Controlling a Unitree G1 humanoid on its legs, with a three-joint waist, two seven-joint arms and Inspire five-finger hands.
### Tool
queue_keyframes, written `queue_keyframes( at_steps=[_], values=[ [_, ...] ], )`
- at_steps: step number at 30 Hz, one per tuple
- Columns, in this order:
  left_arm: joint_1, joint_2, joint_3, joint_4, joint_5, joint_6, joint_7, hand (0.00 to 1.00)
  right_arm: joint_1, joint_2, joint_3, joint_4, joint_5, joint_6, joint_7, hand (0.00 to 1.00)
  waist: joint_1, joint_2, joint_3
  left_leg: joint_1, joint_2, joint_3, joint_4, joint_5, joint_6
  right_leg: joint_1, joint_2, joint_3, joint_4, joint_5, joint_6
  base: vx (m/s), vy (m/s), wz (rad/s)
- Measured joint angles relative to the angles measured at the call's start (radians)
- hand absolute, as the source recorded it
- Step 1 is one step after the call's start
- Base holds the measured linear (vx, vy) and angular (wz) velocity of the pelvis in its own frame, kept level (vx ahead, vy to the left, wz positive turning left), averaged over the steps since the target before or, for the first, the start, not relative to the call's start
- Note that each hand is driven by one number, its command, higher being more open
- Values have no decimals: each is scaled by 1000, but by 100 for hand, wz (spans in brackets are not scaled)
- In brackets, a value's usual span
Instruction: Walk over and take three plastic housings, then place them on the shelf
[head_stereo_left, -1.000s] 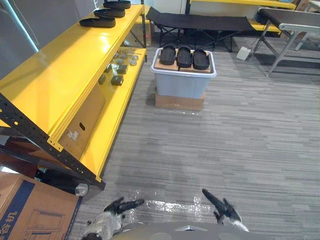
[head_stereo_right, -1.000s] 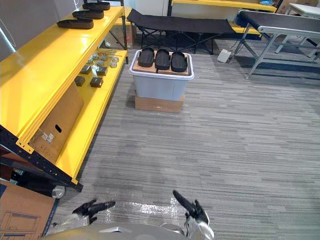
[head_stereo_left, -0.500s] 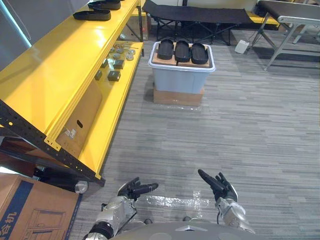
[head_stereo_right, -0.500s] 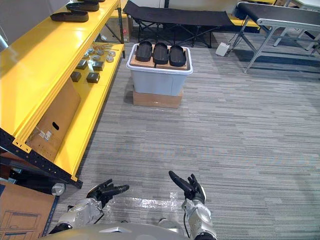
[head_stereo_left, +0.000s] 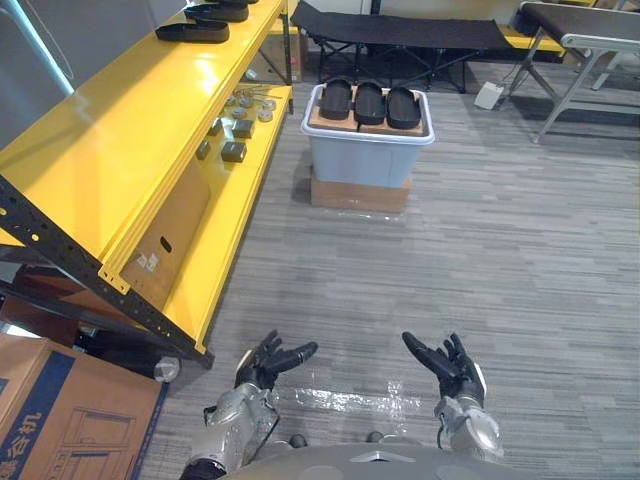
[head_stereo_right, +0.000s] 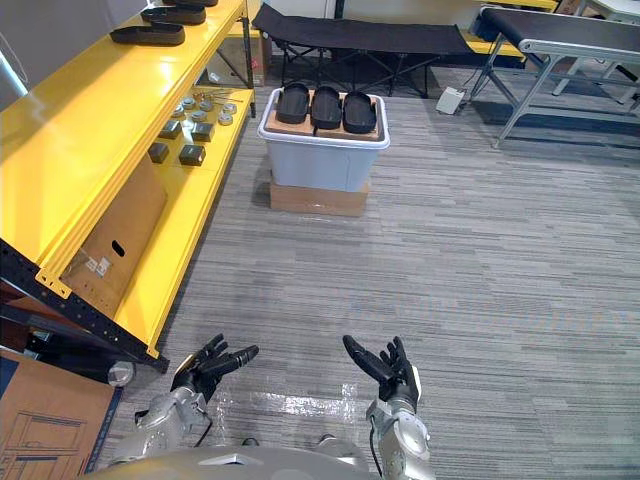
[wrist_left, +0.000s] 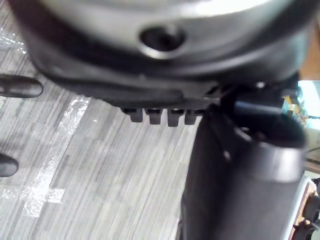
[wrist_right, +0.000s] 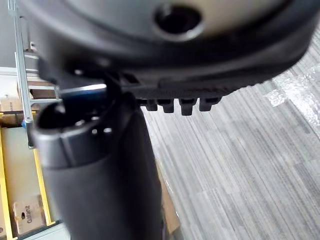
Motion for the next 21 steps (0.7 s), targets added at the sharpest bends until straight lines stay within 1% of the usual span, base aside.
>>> queue_keyframes(
  at_steps=[4,6,7,8,9,10,11,12,13,14,15,16,17,18,19,20,21],
  values=[
    [1,3,-29,-58,1,2,-2,100,-12,-1,24,-8,1,0,-13,100,4,1,0,-3,1,18,1,-3,-4,-21,0,24,20,-1,-1,5,13,-16],
    [-4,4,-32,-89,2,8,-16,100,-17,0,36,-32,1,3,-25,100,2,2,1,-19,3,26,21,-17,3,-66,-8,39,103,-23,-2,5,29,-15],
    [-5,4,-32,-95,2,11,-21,100,-16,0,34,-37,1,3,-26,100,0,3,3,-23,6,27,32,-29,7,-89,-10,43,150,-33,-2,-4,29,-4],
    [-4,3,-34,-107,4,22,-24,100,-15,-1,32,-41,1,3,-31,100,-2,9,7,-28,15,27,53,-48,8,-128,-13,46,238,-40,0,-36,59,2],
    [-1,7,-40,-120,8,29,-35,100,-2,0,33,-53,1,5,-43,100,-7,12,16,-33,27,25,94,-70,12,-192,-23,44,395,-41,-2,-42,67,6],
    [-1,10,-40,-123,12,35,-42,100,7,0,35,-54,1,5,-43,100,-11,6,23,-31,30,23,114,-85,21,-227,-33,45,470,-41,-3,-47,69,7],
    [-1,12,-40,-125,12,44,-44,100,12,0,36,-54,1,5,-44,100,-10,4,28,-30,31,21,129,-95,29,-243,-41,47,507,-46,-6,-22,55,6],
    [1,16,-42,-124,12,59,-45,100,24,2,39,-54,1,8,-43,100,-14,5,36,-31,34,20,149,-111,36,-261,-41,47,527,-75,-32,-1,58,4],
    [0,30,-44,-124,12,77,-45,100,30,2,45,-54,1,8,-42,100,-20,2,42,-32,40,18,165,-126,40,-277,-33,46,500,-89,-28,22,50,3],
    [0,35,-45,-124,12,86,-46,100,31,2,47,-54,0,8,-42,100,-22,1,47,-31,43,17,171,-132,41,-286,-27,47,476,-91,-26,51,24,1],
    [-1,46,-48,-122,12,94,-46,100,35,2,48,-54,0,8,-41,100,-25,2,58,-31,54,16,186,-144,36,-301,-9,47,406,-86,-20,60,9,1],
    [-1,49,-51,-121,12,95,-45,100,39,2,48,-53,0,9,-42,100,-25,3,61,-33,59,16,197,-149,28,-309,1,47,360,-77,-8,109,-3,5],
    [2,53,-56,-119,12,96,-46,100,47,2,48,-53,-2,9,-41,100,-24,5,65,-32,64,14,210,-161,13,-315,11,48,264,-53,19,168,-39,11],
    [3,57,-63,-119,12,96,-50,100,57,2,49,-53,-5,8,-38,100,-23,-6,67,-28,64,14,230,-180,-4,-314,9,48,191,-23,21,196,-69,12],
    [4,57,-63,-119,12,96,-53,100,61,1,49,-53,-11,8,-36,100,-21,-15,65,-24,63,13,241,-192,-12,-309,8,47,173,-8,15,236,-127,8],
    [12,58,-65,-119,11,96,-58,100,69,1,56,-54,-23,8,-31,100,-18,-18,69,-11,61,13,263,-221,-28,-306,6,48,166,4,4,272,-181,3],
    [23,59,-67,-119,8,96,-58,100,75,1,66,-54,-33,8,-18,100,-19,-31,60,4,62,10,282,-254,-42,-302,7,48,176,22,-27,373,-248,0]
  ],
)
